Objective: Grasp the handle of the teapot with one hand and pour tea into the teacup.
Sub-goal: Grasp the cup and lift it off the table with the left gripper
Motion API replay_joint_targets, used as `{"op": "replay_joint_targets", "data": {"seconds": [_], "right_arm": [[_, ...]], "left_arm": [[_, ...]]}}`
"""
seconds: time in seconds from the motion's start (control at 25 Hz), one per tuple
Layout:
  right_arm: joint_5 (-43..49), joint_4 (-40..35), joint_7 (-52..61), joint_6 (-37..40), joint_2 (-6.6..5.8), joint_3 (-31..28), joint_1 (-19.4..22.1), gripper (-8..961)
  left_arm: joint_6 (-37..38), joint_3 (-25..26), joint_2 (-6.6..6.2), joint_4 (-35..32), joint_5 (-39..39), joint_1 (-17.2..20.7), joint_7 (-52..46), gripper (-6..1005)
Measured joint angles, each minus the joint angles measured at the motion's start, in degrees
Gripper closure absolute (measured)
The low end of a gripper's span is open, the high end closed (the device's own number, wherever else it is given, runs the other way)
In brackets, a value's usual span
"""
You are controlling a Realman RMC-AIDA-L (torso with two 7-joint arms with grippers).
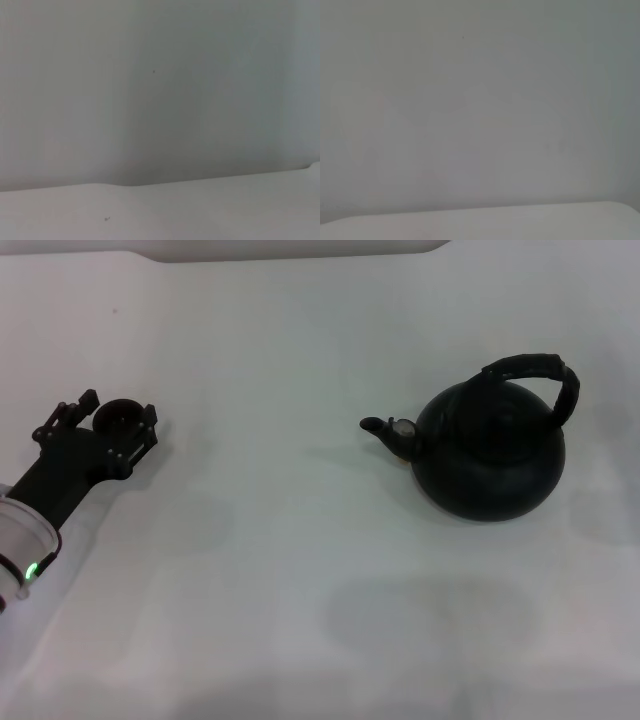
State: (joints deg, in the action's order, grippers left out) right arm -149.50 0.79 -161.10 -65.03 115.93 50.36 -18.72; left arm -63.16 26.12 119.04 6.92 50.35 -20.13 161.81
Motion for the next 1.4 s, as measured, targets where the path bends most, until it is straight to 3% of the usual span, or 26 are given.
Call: {"op": "replay_joint_targets", "data": {"seconds": [1.4], "right_arm": [[0.0, 0.1, 0.0, 0.0, 0.00, 0.0, -0.6, 85]], "left_arm": [[3.8, 0.3, -0.04, -0.6, 0.0, -1.1, 0.0, 213]]}}
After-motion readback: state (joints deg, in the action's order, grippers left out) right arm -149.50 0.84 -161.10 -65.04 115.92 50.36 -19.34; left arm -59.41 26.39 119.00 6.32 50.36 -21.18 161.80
